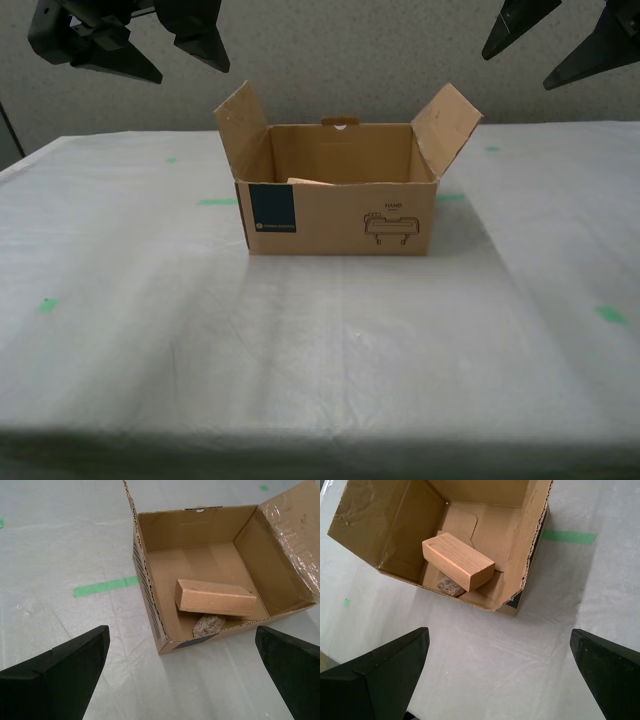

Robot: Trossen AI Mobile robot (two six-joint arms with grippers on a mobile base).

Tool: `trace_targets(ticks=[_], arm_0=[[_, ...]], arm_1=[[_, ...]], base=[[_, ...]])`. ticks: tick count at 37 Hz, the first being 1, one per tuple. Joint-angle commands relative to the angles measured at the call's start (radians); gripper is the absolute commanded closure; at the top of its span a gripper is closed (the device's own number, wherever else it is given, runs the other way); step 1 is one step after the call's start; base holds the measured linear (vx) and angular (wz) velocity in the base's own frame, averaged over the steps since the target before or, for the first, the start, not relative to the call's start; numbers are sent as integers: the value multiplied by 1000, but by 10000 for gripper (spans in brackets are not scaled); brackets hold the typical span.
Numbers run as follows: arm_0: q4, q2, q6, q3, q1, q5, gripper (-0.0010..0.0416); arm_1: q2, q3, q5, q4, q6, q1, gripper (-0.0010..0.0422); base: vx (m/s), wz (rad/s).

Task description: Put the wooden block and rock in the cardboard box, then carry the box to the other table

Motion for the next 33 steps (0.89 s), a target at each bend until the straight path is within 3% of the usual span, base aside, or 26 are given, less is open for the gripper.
trace_targets(ticks=[1,33], arm_0=[[0,0,3,0,0,3,12],[0,0,3,0,0,3,12]], arm_1=[[-1,1,-2,3,1,0,12],[-1,1,-2,3,1,0,12]], base=[[0,0],[0,0]])
